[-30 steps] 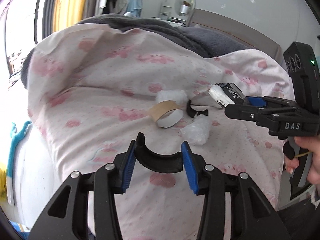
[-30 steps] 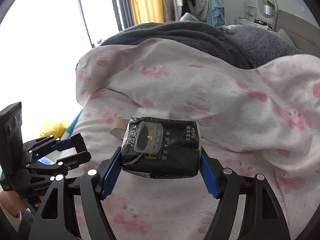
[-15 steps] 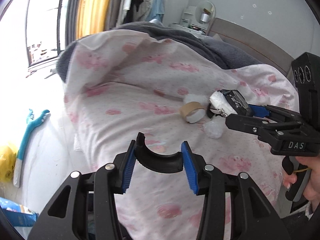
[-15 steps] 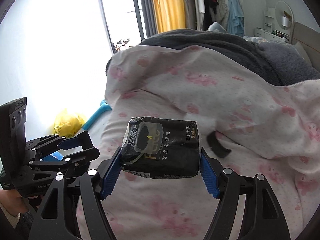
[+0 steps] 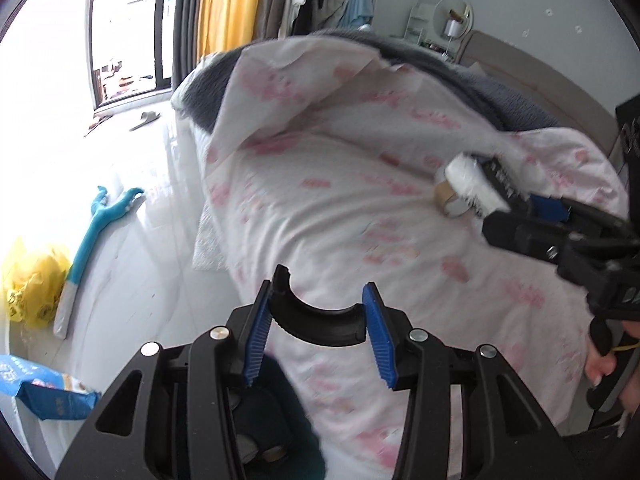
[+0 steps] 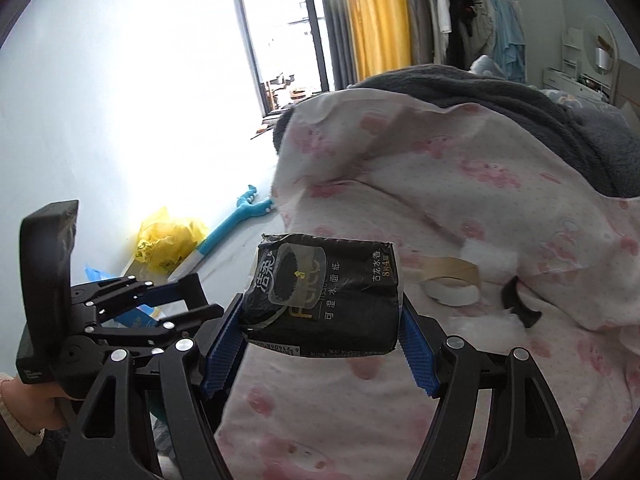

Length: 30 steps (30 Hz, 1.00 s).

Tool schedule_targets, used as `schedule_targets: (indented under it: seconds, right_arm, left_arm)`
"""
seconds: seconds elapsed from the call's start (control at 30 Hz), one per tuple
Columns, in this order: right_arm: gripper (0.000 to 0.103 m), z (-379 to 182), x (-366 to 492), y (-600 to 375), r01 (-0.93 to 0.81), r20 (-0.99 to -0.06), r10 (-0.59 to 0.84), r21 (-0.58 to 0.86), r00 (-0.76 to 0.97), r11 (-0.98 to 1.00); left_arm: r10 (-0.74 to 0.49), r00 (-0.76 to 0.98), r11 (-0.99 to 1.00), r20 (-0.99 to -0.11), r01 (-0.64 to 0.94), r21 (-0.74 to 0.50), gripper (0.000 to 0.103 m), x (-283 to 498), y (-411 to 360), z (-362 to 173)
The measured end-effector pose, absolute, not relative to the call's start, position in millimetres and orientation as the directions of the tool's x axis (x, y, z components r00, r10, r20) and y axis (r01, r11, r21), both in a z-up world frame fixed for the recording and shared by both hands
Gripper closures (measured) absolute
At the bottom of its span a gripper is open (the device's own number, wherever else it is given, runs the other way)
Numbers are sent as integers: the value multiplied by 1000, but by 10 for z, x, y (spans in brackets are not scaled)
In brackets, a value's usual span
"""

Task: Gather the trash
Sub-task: 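Carry the black snack pack in the right tool over the bin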

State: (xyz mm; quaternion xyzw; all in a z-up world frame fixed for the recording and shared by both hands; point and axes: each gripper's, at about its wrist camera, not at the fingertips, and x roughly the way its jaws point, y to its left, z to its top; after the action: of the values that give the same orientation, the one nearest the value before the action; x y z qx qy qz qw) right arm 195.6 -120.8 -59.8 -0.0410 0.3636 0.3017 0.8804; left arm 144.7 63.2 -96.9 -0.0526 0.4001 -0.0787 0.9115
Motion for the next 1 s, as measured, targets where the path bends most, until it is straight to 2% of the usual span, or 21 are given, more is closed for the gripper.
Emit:
schedule_targets:
  seconds: [0.37, 1.0]
  right_arm:
    - [30, -672, 1888, -604, -645, -677, 547, 138, 493, 752]
    - [30, -890, 1778, 117, -711, -712, 568, 137, 414, 689]
  left_arm:
    - [-130, 581, 987, -804, 2, -158, 55, 1378, 1105, -1311]
    - [-144, 377, 968, -915, -140, -210, 54, 1163, 1841, -1925]
